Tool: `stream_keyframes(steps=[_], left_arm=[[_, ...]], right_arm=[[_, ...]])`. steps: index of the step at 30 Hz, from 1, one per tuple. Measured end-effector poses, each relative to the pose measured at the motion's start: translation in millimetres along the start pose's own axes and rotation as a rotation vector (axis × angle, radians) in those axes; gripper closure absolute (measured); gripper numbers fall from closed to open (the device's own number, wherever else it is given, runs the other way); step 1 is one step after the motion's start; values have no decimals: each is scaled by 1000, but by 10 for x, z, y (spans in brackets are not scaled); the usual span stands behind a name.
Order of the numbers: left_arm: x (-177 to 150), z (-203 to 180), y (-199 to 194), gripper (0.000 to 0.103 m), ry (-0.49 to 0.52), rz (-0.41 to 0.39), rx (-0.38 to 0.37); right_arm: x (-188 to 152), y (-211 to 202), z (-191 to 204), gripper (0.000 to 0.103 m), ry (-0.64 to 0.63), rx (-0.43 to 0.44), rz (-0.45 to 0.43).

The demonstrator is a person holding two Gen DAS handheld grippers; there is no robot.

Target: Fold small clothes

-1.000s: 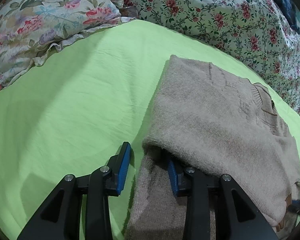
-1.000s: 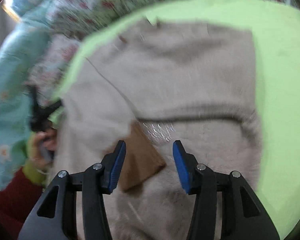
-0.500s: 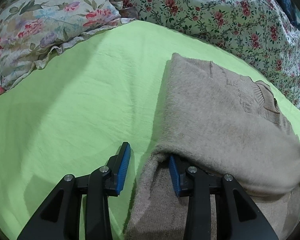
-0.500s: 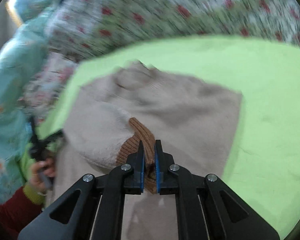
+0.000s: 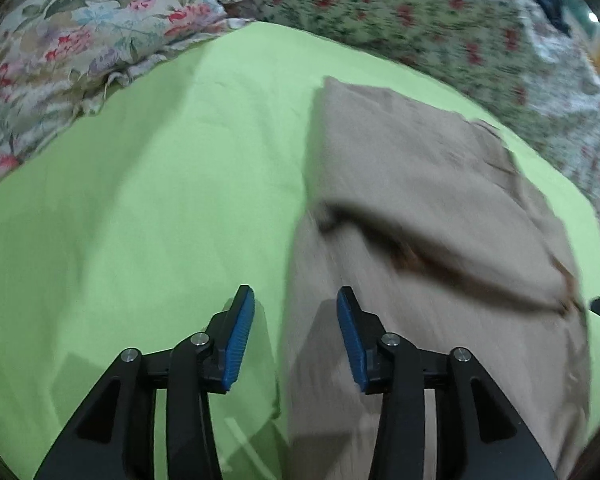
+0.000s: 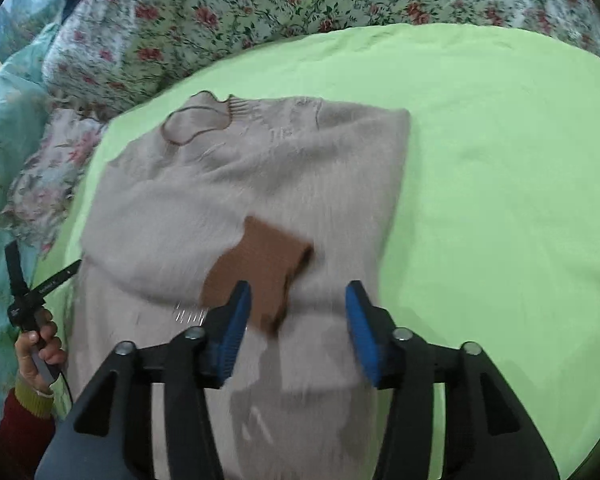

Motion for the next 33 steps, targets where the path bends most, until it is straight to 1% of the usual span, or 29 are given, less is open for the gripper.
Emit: stream_keyframes(steps=[2, 5, 10, 13, 15, 17, 18, 21, 24, 25, 26, 27, 29, 30, 31, 32, 33], left_arm=[[-203, -24, -246, 44, 14, 3, -37], [-562, -15, -597, 35, 22, 8, -80], [-1181, -34, -904, 34, 10, 81, -144], [-1543, -46, -999, 34, 0, 138, -174], [-1736, -65, -1082, 34, -6, 140, -192], [-1866, -119, -1160, 34, 8, 132, -209], [-1909, -145, -1183, 34, 7, 134, -229], [-2026, -217, -1214, 34, -13, 147, -302], [-2090, -259, -1234, 36, -1, 142, -304], [-2099, -280, -1246, 39, -1, 144, -312], [-2117, -292, -1254, 48, -6, 150, -330], [-2123, -284, -1249, 54, -11, 158, -340], [-2113, -294, -1180, 79, -8, 168, -330], [-2117, -279, -1167, 86, -4, 165, -319], [-2119, -265, -1160, 96, -8, 169, -330], [-2116, -250, -1160, 96, -18, 170, -343], [-2109, -236, -1171, 97, -20, 162, -344]], right_arm=[[-229, -170, 1, 50, 28, 28, -9], [-593, -428, 1, 50, 71, 51, -26], [-1162, -908, 87, 50, 131, 78, -62], [-1474, -1170, 201, 49, 137, 67, -88], [-1725, -1311, 325, 49, 143, 90, -92], [-1932, -1340, 440, 49, 146, 123, -65], [-2043, -1331, 509, 49, 144, 135, -41], [-2221, -1228, 676, 49, 124, 158, 16], [-2281, -1066, 815, 49, 102, 163, 53], [-2279, -1017, 840, 49, 100, 158, 60], [-2281, -961, 870, 49, 93, 155, 63], [-2292, -892, 884, 49, 82, 140, 69], [-2331, -781, 850, 51, 87, 108, 86], [-2340, -772, 846, 65, 97, 114, 86], [-2353, -780, 806, 86, 104, 111, 87], [-2343, -801, 767, 91, 107, 121, 86], [-2343, -863, 732, 92, 115, 145, 75]])
Point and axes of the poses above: each gripper's, at about its wrist camera, not at the fingertips, and y roughly the way its jaws point, z to its left, x to its top, the point moved 4 cm from there along y, roughly the way its jaws point, and after that the axes turned 5 degrees about -z, right-handed, at the moved point
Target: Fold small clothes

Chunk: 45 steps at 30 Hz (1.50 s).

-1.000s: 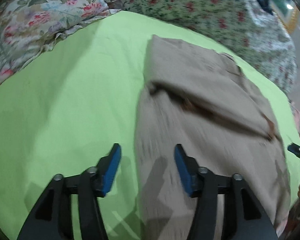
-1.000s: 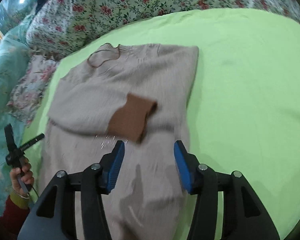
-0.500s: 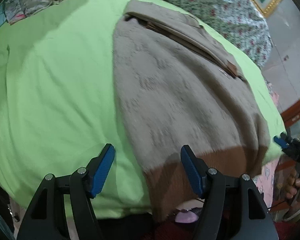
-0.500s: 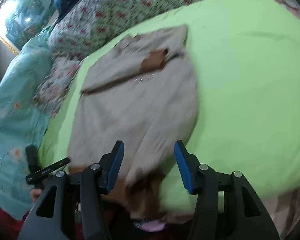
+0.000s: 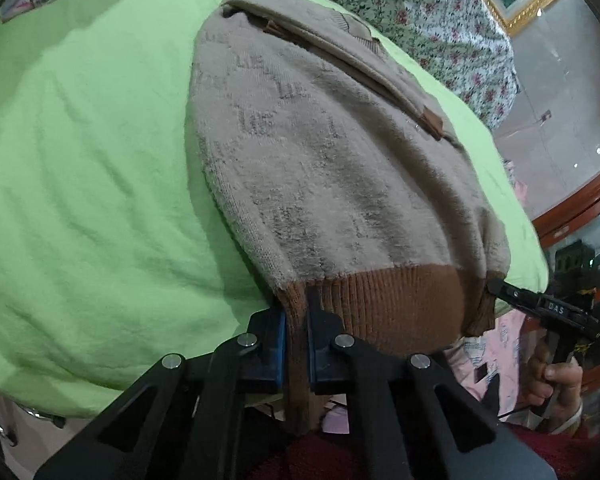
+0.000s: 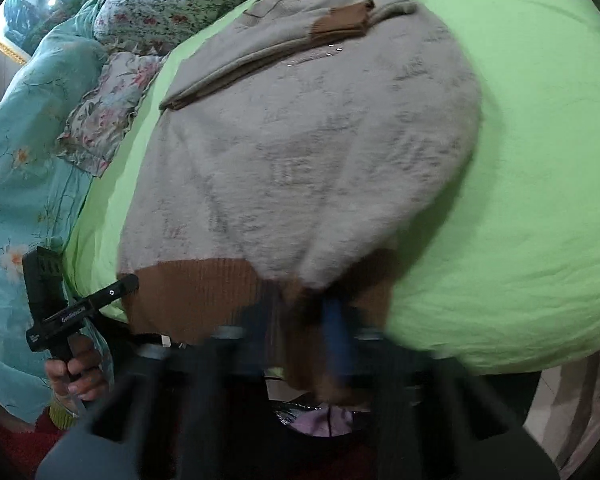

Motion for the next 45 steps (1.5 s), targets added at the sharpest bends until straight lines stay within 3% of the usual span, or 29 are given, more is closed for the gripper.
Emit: stream_keyframes(steps=[2, 6, 10, 14, 20, 22, 23, 25, 27, 29, 30, 32, 33, 38, 41, 45], left_arm=[[15, -47, -106, 97, 34, -26, 11], [127, -83, -632, 98, 41, -128, -36], [197, 100, -969, 98, 39, -189, -14], [136, 387, -781, 98, -24, -148, 4], [6, 467, -418, 96, -32, -80, 19], [-15, 510, -343, 93, -40, -44, 28], [-27, 527, -311, 85, -41, -29, 36], [-78, 572, -268, 75, -52, 4, 5], [-65, 570, -243, 71, -54, 2, -14], [-15, 513, -204, 73, -42, -9, -22], [5, 492, -193, 73, -35, -16, -25], [11, 439, -217, 97, -10, -29, -28], [5, 416, -242, 97, -4, -35, -35], [19, 391, -652, 98, -31, -178, -93], [90, 434, -829, 98, -96, -253, -134], [220, 352, -917, 98, -115, -298, -157]], right_arm=[[16, -169, -20, 93, -8, 35, -26], [124, -771, -145, 94, 14, 224, -150], [158, -1105, -432, 94, 54, 327, -228], [67, -869, -601, 94, 80, 334, -170], [-117, -397, -653, 94, 80, 272, -37], [-152, -296, -672, 90, 83, 245, -3], [-161, -247, -685, 86, 84, 223, 10], [-193, -165, -689, 55, 93, 245, 34], [-196, -138, -621, 44, 77, 275, 31], [-188, -65, -543, 42, 43, 261, 33], [-188, -37, -516, 45, 35, 261, 42], [-179, -3, -475, 78, 20, 263, 51], [-179, 1, -465, 94, 18, 265, 57], [-233, -346, -525, 94, 50, 404, 3], [-173, -478, -556, 94, 83, 456, -28], [15, -611, -485, 94, 104, 535, -84]])
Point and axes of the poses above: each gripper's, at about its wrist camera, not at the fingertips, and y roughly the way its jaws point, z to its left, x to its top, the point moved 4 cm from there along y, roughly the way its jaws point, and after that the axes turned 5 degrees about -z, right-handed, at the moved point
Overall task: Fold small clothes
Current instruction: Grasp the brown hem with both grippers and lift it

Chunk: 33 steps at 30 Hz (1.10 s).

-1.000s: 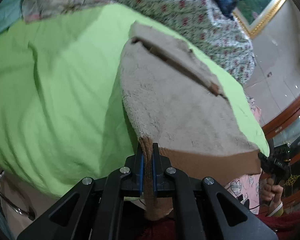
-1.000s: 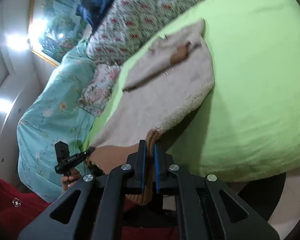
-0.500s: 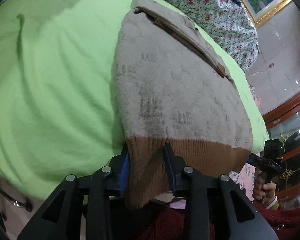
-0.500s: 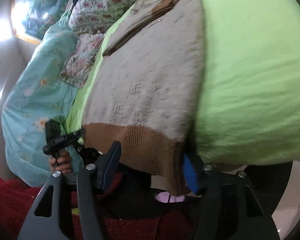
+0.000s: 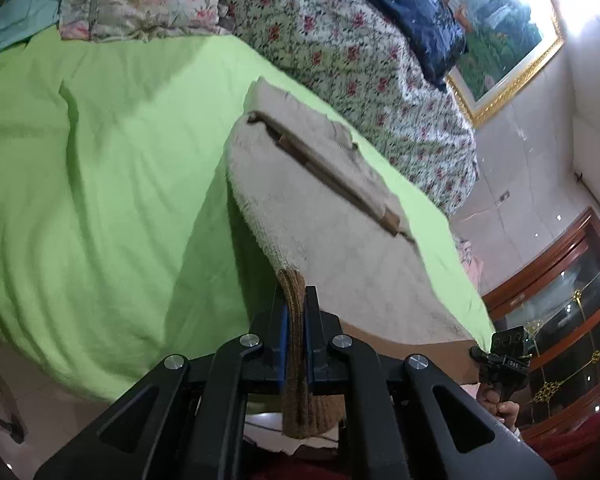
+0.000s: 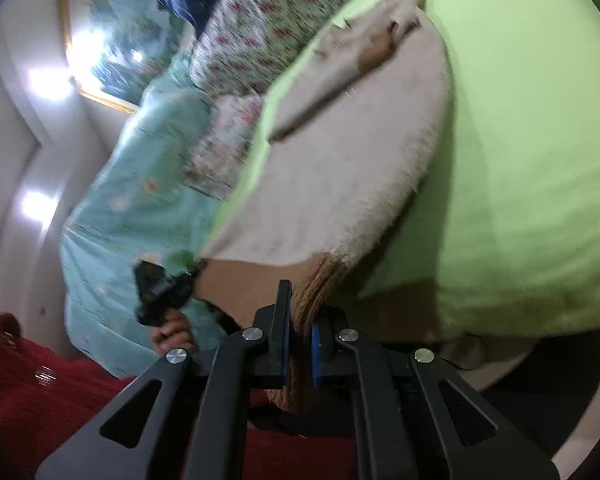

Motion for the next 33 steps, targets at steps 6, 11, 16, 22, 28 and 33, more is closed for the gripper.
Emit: stream_keyframes(steps=[6, 11, 16, 22, 28, 33], left_arm=[[420, -299, 107, 98, 47, -48, -42], [1121, -519, 414, 98, 79, -124, -37], [1796, -753, 966, 98, 104, -146, -10], [2423, -813, 1795, 98, 122, -112, 51], [2673, -480, 2561, 98, 82, -53, 131], [2639, -20, 3122, 98, 12, 15, 236]], right_arm=[[494, -59, 312, 94, -60, 54, -88], [1201, -15, 391, 94, -100, 32, -202], [1935, 224, 271, 94, -100, -35, -271], [2747, 635, 7, 94, -87, -170, -301], [3208, 1070, -399, 94, -78, -270, -277], [3347, 1476, -877, 94, -39, -337, -215]])
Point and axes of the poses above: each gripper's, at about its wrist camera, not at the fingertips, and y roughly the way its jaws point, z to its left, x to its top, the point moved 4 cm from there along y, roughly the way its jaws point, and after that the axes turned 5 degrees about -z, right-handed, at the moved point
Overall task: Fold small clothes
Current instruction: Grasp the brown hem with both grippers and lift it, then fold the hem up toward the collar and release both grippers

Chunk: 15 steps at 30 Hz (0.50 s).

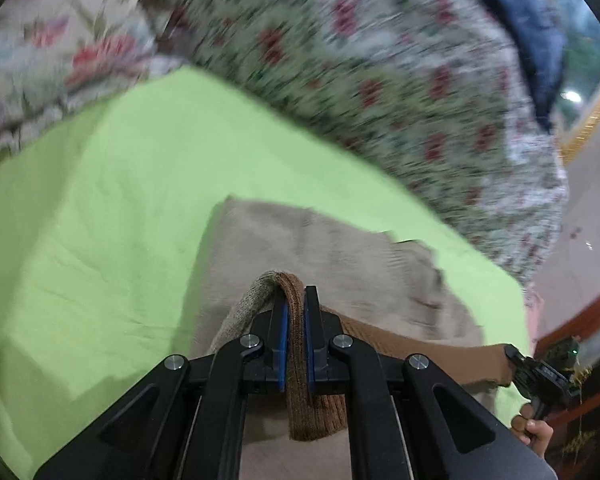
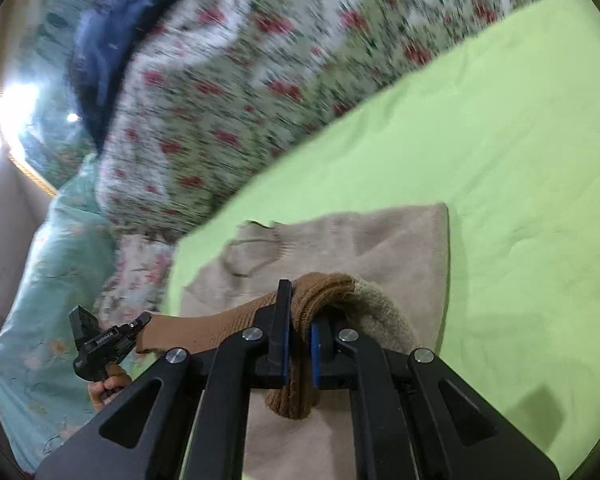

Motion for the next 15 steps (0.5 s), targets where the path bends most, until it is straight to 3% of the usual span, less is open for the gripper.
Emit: stream_keyframes(steps=[6, 8, 12, 14, 15], left_arm=[[-124, 128, 344, 93, -11, 62, 41], [-188, 60, 222, 80, 8, 63, 21], [-458, -257, -205, 58, 103, 37, -49], [-680, -489, -298, 49, 160, 41, -81], [-796, -601, -273, 49, 182, 62, -106]], right_arm=[[-88, 347, -331, 92, 41, -87, 71], [-102, 238, -316, 84, 41, -101, 60], [-151, -261, -49, 38, -75, -108, -82], [-289, -374, 211, 35, -170, -39, -92], [-390, -335, 323, 35, -206, 1, -51]])
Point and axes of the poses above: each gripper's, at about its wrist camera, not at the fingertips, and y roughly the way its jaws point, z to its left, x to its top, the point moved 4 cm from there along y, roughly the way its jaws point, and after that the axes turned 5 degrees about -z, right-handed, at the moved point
